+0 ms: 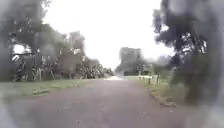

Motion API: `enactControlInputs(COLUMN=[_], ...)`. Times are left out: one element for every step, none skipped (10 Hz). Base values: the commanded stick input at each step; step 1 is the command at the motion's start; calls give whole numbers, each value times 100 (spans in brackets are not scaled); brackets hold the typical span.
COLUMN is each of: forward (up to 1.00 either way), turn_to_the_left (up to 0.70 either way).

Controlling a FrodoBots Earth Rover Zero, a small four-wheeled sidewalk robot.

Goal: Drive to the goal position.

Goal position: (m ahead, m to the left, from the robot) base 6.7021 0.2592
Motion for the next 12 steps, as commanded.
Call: enactControlInputs(forward=[85, 85, 85, 85, 85, 85, 85, 85, 85, 85, 85, 85], turn_to_the_left=[0, 0, 0, 0, 0, 0, 0, 0, -18, -32, -22, -13])
